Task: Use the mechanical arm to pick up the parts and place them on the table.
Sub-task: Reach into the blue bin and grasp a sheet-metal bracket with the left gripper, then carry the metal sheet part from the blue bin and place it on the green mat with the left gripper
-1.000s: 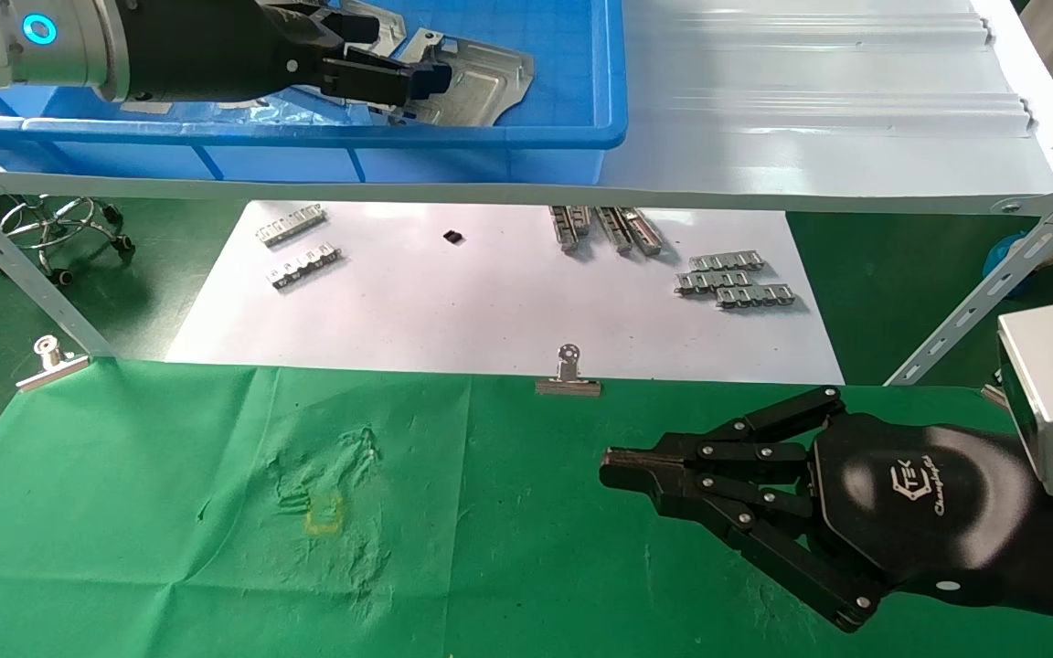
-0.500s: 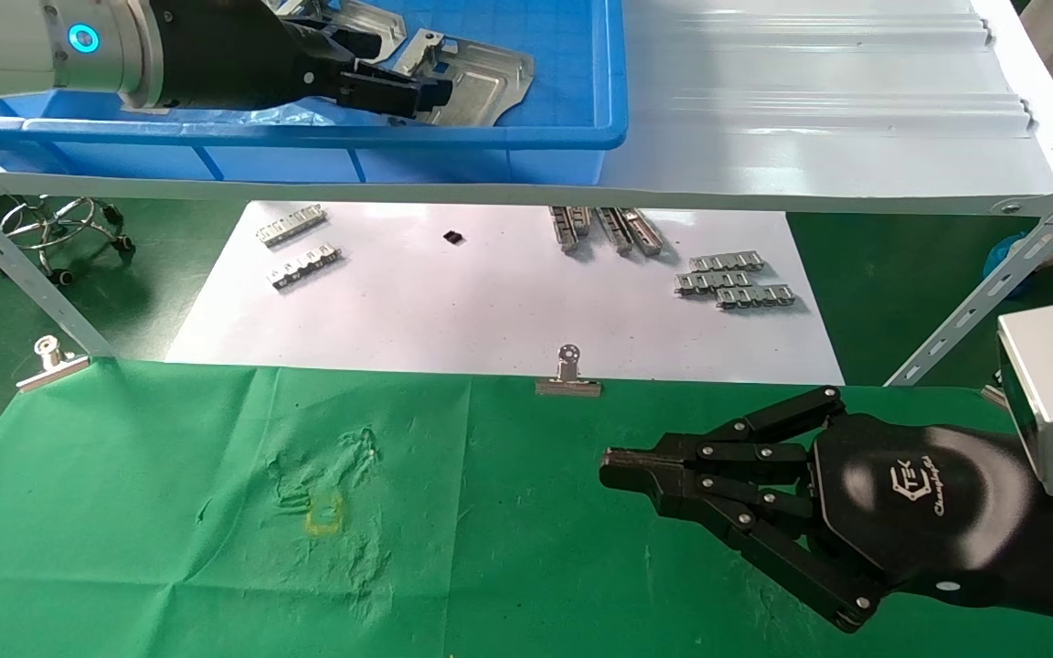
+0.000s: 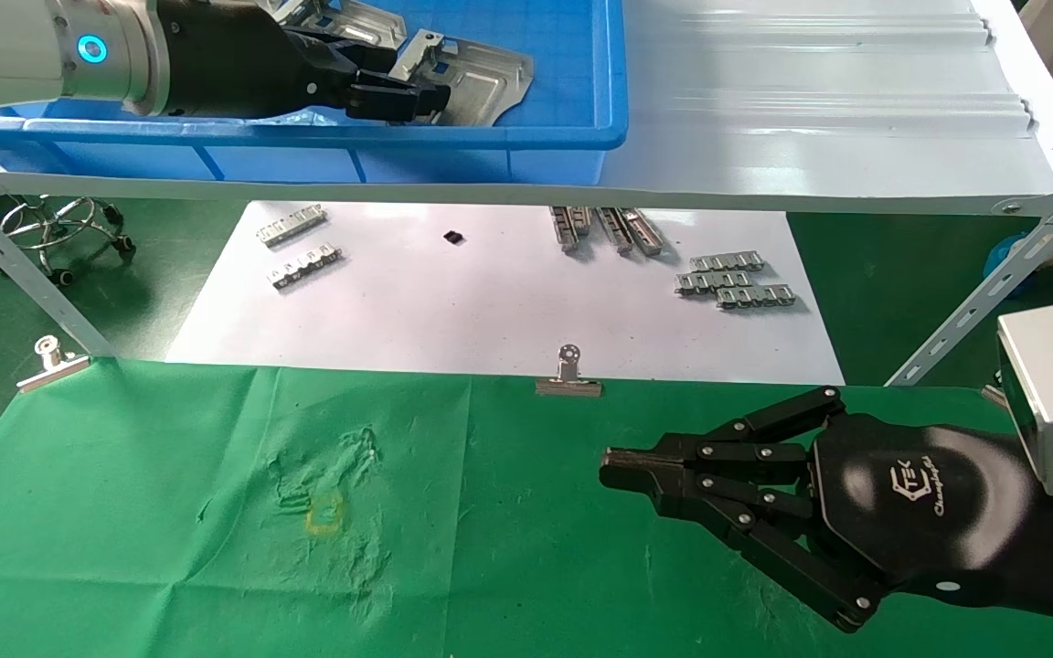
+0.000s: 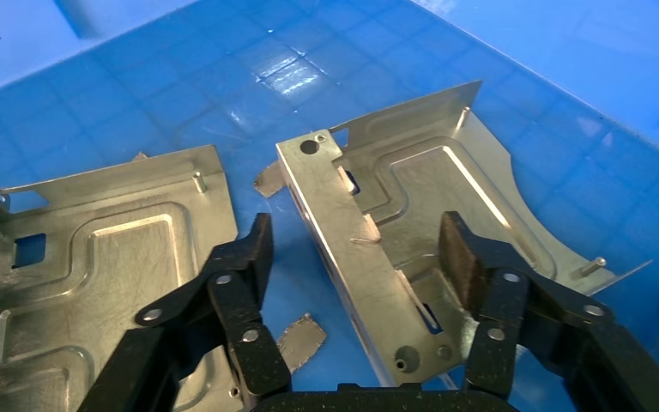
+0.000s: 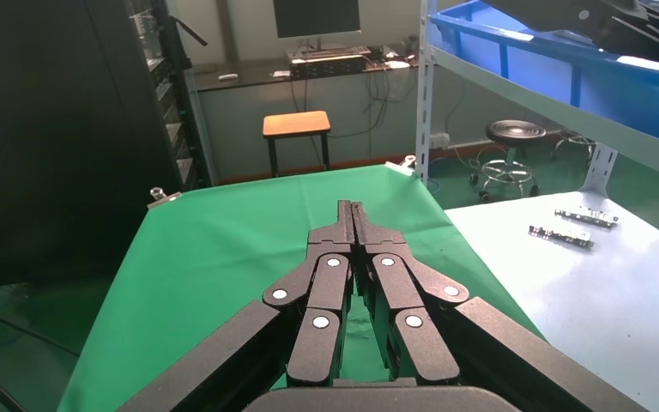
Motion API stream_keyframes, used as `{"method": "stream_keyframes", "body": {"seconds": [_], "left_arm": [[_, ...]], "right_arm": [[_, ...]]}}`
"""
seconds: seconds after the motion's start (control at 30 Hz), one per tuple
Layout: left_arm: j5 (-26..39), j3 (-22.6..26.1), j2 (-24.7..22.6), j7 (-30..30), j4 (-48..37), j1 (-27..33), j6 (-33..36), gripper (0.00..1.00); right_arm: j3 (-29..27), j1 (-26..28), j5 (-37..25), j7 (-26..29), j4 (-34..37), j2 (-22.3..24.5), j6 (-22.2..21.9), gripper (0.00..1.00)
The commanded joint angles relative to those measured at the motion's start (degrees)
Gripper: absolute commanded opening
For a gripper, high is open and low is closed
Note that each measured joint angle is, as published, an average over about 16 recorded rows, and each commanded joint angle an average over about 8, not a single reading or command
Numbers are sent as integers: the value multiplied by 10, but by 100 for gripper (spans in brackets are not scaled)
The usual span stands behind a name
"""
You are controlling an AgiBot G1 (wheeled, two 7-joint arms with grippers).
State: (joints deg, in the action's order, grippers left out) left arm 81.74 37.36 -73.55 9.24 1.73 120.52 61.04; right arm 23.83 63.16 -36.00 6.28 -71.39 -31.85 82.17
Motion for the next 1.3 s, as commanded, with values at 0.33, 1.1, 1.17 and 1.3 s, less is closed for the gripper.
{"method": "stream_keyframes", "body": {"seconds": [0.33,1.1,1.17,1.3], "left_arm": [[-2,-2,2,-8,-8,3,0,0],[-39,-27,16,-24,-6,10,6,0],[-48,-34,22,-30,-2,13,16,0],[-66,-46,38,-49,10,19,52,0]], "right_arm": [[0,0,0,0,0,0,0,0],[0,0,0,0,0,0,0,0],[0,0,0,0,0,0,0,0],[0,0,0,0,0,0,0,0]]}}
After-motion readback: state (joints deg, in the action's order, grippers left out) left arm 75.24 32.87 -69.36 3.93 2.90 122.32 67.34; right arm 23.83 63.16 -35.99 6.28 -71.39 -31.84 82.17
